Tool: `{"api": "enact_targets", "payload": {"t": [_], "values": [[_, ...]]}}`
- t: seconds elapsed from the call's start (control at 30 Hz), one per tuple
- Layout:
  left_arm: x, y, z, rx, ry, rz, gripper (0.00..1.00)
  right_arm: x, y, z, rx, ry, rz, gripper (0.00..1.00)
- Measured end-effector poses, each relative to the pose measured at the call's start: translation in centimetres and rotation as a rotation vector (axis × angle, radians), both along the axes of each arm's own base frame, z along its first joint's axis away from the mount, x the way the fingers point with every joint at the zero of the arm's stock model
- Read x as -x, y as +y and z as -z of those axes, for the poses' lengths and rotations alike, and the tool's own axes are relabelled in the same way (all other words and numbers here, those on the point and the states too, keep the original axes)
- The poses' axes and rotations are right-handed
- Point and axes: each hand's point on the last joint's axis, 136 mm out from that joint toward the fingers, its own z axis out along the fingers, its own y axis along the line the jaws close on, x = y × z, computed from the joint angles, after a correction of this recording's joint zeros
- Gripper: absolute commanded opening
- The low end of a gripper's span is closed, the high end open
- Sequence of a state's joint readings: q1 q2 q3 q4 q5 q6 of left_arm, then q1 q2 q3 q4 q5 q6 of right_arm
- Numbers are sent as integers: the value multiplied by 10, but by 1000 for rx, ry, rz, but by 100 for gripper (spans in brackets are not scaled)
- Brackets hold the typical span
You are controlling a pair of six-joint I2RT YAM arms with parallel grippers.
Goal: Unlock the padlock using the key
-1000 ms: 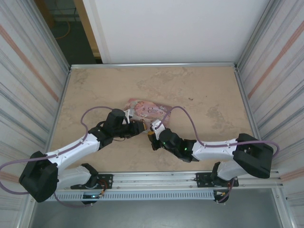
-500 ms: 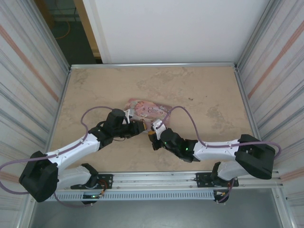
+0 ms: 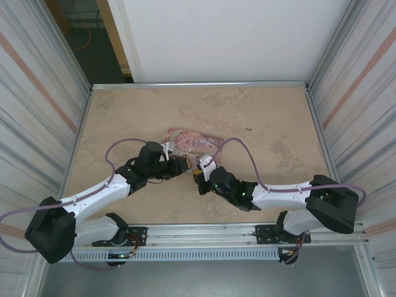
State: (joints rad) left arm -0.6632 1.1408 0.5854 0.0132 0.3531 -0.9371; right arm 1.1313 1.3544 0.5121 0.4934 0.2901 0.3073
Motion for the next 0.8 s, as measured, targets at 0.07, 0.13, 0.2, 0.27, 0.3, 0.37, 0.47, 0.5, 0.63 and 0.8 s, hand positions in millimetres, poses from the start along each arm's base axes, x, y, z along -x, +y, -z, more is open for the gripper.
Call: {"api": "enact_targets", "payload": {"t": [0.07,0.13,0.2,0.27,0.3,0.37,0.47,0.5,0.63,0.8], "values": [[-1,0,0,-1,0,-5,25,-1,0,0,-4,2,2,0],[-1,1,0,-1,-2,-9,25,-2,1,0,-8,2,1,0],[-3,1,0,-4,-5,-14,25,-3,1,1,-10,4,2,0],[-3,1,1,-7,-6,-18,25,-4,2,3,-12,5,0,0],[-4,2,1,-9,-6,-21,25,-5,3,3,-13,6,0,0],[-4,2,2,-10,-6,-23,25,-6,4,5,-14,5,-1,0],[-5,2,2,-13,-6,-27,25,-8,5,6,-12,5,-1,0],[-5,2,2,-13,-7,-28,25,-9,5,6,-15,6,-3,0],[-9,3,2,-14,-16,-41,25,-14,6,5,-28,14,-10,0],[-11,2,0,-8,-24,-47,25,-16,7,3,-45,25,-27,0]]}}
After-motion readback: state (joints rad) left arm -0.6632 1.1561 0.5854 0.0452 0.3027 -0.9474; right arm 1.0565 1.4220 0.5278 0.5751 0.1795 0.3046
